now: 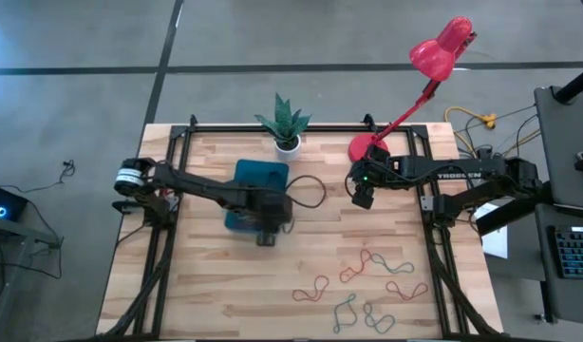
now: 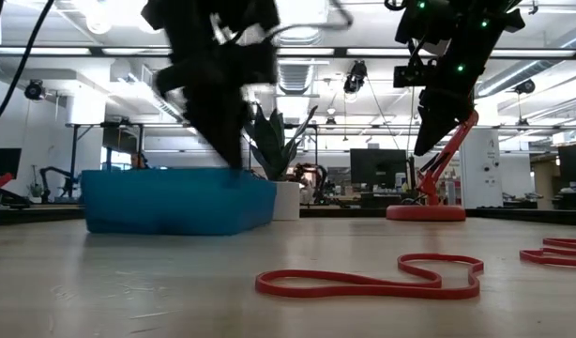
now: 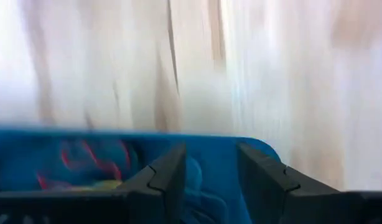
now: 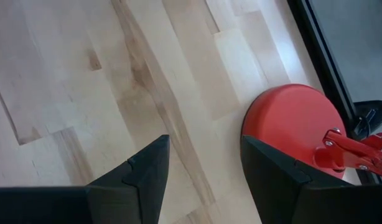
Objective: Pick and place rubber bands into bin
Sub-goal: Adjust the blue bin, then put the orange rubber band into the blue bin
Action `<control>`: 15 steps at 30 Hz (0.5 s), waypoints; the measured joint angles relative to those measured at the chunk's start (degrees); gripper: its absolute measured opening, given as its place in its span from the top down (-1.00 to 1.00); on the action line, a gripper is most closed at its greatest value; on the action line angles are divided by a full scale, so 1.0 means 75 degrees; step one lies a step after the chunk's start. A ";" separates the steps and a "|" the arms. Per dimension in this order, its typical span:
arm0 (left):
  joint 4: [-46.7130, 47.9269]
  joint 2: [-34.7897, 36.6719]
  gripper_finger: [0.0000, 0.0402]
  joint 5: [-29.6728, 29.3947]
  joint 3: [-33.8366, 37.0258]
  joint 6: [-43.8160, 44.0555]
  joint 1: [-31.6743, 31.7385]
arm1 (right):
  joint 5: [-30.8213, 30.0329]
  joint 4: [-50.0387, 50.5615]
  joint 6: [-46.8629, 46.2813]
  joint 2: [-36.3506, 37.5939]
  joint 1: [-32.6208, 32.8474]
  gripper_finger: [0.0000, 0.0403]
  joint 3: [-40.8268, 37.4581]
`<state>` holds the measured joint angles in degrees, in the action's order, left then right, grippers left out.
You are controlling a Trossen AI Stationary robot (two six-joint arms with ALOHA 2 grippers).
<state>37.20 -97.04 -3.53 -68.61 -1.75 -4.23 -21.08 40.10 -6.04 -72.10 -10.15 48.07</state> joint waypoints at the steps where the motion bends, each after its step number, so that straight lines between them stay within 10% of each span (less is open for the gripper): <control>1: -0.0470 0.0005 0.40 -0.0003 -0.0025 -0.0019 0.0015 | 0.0000 0.0000 0.0000 0.0000 0.0000 0.08 0.0000; 15: 0.0979 0.0596 0.40 0.0007 -0.0768 0.0543 -0.0592 | 0.0856 0.0485 0.0066 0.0272 0.0370 0.08 -0.0006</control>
<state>44.54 -92.57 -3.48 -74.37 2.32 -8.66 -14.66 43.74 -5.55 -70.06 -7.38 48.03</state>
